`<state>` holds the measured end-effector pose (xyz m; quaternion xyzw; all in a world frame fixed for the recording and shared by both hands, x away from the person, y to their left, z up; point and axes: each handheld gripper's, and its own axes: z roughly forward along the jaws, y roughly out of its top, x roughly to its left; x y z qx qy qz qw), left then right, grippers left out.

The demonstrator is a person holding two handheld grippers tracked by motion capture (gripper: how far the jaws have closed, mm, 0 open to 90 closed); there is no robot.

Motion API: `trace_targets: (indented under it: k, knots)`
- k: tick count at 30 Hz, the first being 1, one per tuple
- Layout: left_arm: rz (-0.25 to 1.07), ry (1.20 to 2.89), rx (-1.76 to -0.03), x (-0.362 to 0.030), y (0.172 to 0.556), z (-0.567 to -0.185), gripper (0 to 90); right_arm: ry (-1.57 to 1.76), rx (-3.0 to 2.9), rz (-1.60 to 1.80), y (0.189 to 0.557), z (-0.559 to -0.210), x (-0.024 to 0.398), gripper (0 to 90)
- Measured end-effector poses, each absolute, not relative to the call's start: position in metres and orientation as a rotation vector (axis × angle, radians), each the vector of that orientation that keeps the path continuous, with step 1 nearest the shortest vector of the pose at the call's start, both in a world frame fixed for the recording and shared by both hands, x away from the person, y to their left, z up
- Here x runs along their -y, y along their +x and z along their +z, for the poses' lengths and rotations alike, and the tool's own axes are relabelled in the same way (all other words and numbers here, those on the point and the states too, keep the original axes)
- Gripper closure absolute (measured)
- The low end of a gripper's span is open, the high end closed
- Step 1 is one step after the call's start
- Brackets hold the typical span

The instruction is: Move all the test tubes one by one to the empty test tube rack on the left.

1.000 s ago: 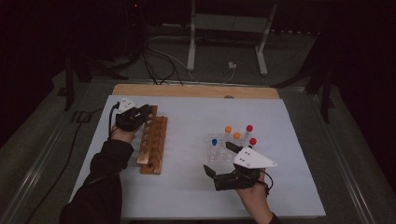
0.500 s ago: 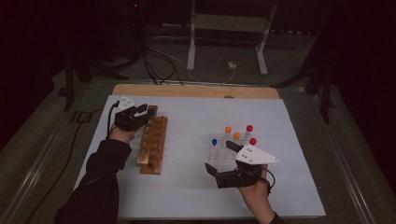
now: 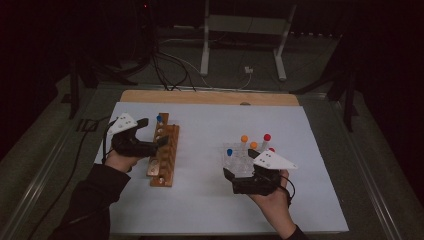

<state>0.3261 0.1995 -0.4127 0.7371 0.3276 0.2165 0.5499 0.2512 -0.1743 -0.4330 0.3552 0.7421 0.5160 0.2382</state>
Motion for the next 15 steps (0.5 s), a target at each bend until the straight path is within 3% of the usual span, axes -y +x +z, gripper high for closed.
trace_targets:
  k: [6,8,15]
  knots:
    - [0.473,1.768,-0.701,-0.198,0.285,-0.417,2.1,1.033,-2.055,1.35,0.259,-0.443,0.172,6.7]
    - [0.456,1.773,-0.677,-0.197,0.273,-0.42,2.1,1.054,-2.07,1.336,0.261,-0.446,0.171,15.9]
    - [0.393,1.791,-0.635,-0.188,0.242,-0.442,2.1,1.098,-2.084,1.276,0.27,-0.455,0.173,29.8]
